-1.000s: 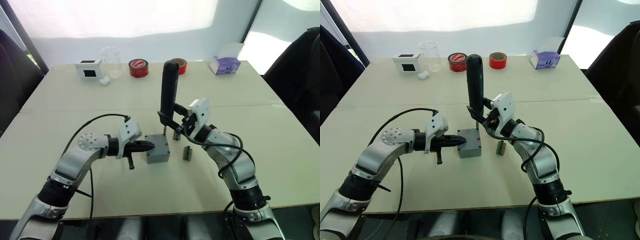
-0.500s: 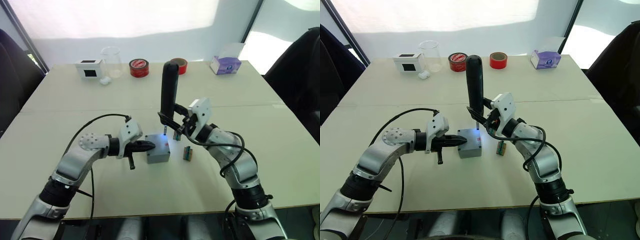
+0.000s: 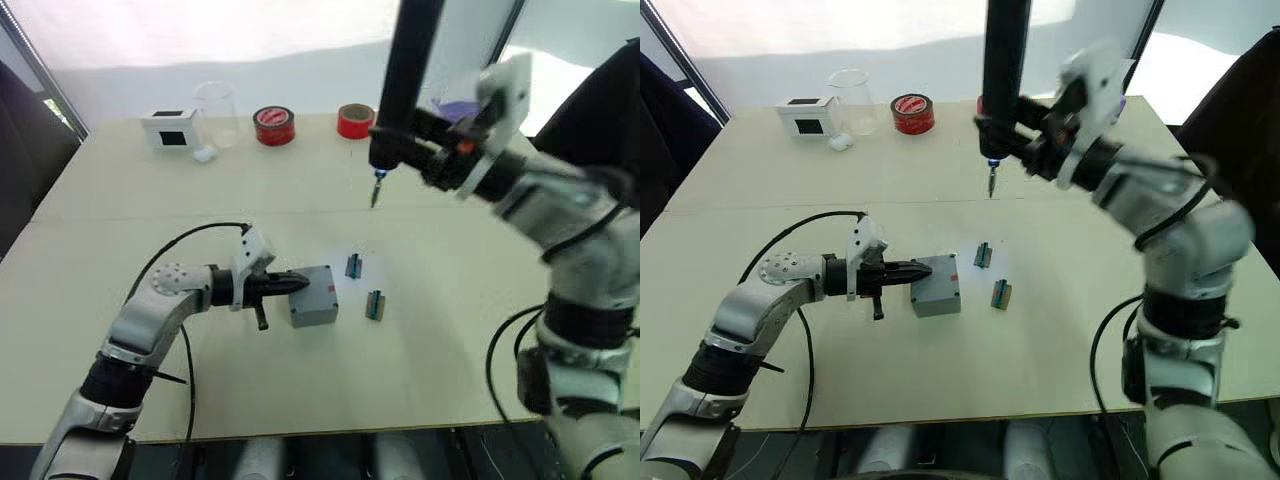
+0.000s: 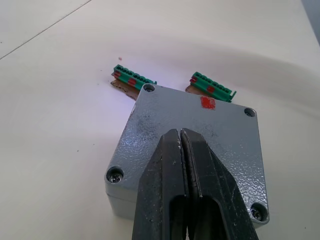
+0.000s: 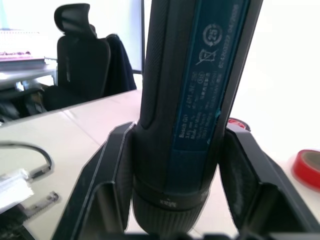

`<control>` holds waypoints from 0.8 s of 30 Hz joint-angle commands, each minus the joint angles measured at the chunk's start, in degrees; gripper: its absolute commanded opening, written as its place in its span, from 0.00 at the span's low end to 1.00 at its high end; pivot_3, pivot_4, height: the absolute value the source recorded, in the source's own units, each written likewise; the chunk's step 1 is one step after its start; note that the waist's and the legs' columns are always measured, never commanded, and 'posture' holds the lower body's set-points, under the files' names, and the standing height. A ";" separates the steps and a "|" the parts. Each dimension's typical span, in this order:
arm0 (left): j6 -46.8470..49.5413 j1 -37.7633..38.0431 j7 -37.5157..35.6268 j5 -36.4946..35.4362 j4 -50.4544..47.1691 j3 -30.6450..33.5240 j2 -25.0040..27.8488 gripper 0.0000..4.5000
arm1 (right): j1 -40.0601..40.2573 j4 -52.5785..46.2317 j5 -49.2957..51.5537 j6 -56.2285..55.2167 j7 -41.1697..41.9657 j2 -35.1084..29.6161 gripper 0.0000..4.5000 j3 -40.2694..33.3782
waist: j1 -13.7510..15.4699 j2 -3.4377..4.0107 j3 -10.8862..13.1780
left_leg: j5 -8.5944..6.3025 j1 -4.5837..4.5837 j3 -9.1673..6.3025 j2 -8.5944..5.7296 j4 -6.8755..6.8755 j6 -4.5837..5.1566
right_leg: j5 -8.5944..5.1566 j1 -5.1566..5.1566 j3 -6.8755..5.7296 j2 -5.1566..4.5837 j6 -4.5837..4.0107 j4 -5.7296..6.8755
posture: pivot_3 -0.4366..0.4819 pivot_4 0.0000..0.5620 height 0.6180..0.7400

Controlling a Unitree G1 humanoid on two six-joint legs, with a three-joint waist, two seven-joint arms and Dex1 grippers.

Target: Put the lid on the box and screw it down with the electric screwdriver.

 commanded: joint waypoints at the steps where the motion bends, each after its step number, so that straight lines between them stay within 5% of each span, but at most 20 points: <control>1: 1.38 -1.32 -3.43 -3.43 -4.04 2.18 2.36 0.00 | -2.09 7.62 3.09 20.01 -0.53 -8.13 0.41 -0.98 | 0.01 -0.08 0.10 | -0.01 0.00 0.02 0.00 0.00 0.01 | -0.01 0.00 0.00 -0.02 -0.01 0.00 | 0.48 0.27 1.00; 10: 6.17 -0.04 -7.83 -7.78 -15.59 0.87 9.09 0.00 | 3.04 25.34 -0.66 28.40 -0.68 -20.34 0.41 10.20 | -0.37 0.15 0.60 | -0.01 -0.76 0.17 -0.25 0.11 0.10 | 0.02 -0.70 0.00 -0.32 0.03 0.08 | 0.48 0.27 1.00; 23: 7.95 2.63 -4.37 -8.29 -18.71 0.40 9.39 0.00 | -0.48 36.36 -8.41 25.94 3.32 -18.52 0.41 18.66 | -1.17 0.14 0.68 | 0.01 -0.75 0.16 -0.03 0.12 0.07 | 0.02 -0.72 0.03 0.06 0.10 0.11 | 0.48 0.27 1.00; 24: 8.45 2.68 -4.03 -8.80 -18.70 0.70 9.20 0.00 | -0.61 36.48 -9.03 25.57 3.70 -18.42 0.52 19.06 | -1.17 0.14 0.68 | 0.02 -0.75 0.16 -0.03 0.13 0.07 | 0.02 -0.72 0.03 0.07 0.10 0.12 | 0.48 0.27 1.00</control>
